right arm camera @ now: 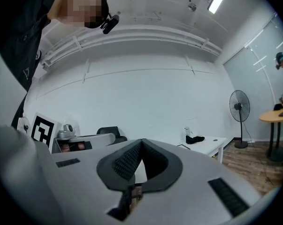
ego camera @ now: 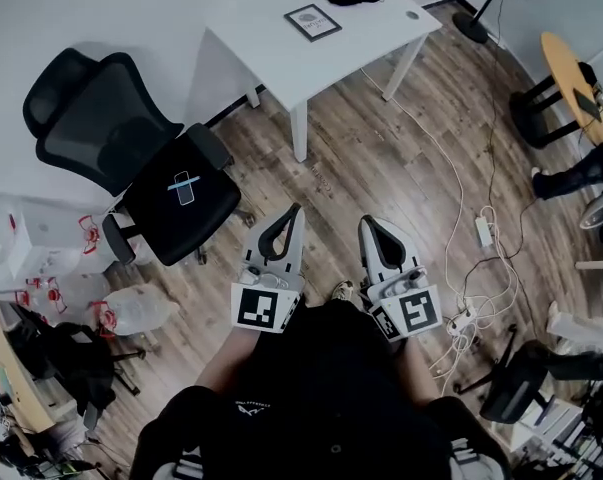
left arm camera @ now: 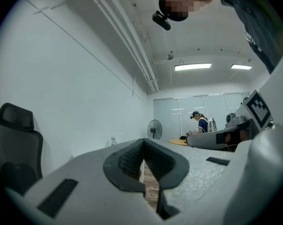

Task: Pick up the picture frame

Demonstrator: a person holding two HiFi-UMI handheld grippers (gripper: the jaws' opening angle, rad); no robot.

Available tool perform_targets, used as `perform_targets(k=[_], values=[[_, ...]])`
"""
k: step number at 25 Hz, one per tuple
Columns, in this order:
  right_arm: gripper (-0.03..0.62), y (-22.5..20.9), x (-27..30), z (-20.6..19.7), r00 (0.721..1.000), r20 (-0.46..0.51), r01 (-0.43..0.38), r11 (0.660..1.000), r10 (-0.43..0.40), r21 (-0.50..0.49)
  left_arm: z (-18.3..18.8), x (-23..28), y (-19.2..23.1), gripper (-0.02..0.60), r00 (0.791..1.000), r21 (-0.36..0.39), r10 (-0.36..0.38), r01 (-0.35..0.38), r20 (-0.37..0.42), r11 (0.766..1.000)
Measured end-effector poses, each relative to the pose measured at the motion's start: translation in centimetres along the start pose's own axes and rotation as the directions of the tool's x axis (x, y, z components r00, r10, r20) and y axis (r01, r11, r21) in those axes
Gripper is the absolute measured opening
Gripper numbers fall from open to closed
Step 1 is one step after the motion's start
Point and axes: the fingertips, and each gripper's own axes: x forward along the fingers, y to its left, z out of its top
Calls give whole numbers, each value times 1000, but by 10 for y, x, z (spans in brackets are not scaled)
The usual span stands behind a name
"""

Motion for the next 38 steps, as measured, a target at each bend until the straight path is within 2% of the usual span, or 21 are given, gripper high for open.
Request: perform_targets(k=[3, 6, 10, 14, 21, 29, 38], values=[[-2, -11, -26, 5, 1000, 14, -10, 1000, 10, 2, -6, 4, -28, 5, 1000, 1, 9, -9, -8, 1000], [-2, -32, -56, 6, 1000, 18, 24, 1000, -25, 11, -2, 8, -61, 5, 1000, -4, -11, 11, 4, 1000], [-2, -58, -88, 11, 997, 36, 63, 998, -64, 30, 0, 7, -94, 6, 1000, 34, -30, 30, -1, 999], [-2, -64, -111, 15, 997, 55, 58, 998, -59, 12, -3, 2, -110, 5, 1000, 7, -2, 2, -5, 1000], [-2, -75, -133, 8, 999, 39, 27, 1000, -27, 12, -5, 2, -141, 6, 999, 28, 46, -47, 22, 999], [-2, -86, -106, 1, 999, 41, -9, 999, 7, 36, -17, 23, -118, 5, 998, 8, 59, -59, 12, 998], [-2, -129, -29, 8, 1000, 17, 20, 999, -20, 28, -11, 107, -76, 5, 997, 11, 35, -35, 63, 999]])
